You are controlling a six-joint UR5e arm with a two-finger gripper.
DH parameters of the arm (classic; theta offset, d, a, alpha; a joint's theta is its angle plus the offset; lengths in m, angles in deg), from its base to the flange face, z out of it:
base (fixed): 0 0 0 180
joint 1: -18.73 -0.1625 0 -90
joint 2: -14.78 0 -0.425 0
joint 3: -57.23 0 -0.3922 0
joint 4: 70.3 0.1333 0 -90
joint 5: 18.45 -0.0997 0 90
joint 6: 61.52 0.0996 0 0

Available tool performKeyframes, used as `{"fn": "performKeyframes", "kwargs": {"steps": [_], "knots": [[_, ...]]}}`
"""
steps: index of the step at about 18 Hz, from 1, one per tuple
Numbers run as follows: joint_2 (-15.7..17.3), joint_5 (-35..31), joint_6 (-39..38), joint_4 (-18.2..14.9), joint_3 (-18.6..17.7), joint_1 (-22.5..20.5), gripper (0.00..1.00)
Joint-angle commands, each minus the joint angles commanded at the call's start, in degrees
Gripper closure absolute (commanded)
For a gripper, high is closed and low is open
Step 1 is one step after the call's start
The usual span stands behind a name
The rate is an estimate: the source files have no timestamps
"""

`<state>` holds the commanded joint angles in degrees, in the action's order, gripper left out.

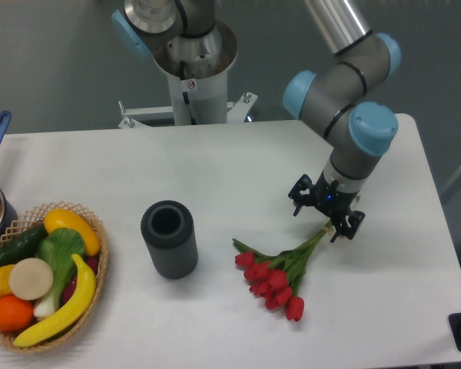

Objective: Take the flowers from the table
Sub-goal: 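Lower the open gripper down onto the red tulip bouquet's stems, then close the gripper around the tulip stems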

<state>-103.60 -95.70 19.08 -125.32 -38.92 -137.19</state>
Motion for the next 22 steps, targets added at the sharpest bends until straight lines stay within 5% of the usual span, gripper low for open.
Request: {"fn": "performKeyframes", "kwargs": {"steps": [12, 22], "knots": [[-3.2, -0.1, -0.2, 1.5, 0.7, 1.8, 0.02], [-3.3, -0.1, -0.2, 1.6, 0.9, 1.8, 0.45]]}}
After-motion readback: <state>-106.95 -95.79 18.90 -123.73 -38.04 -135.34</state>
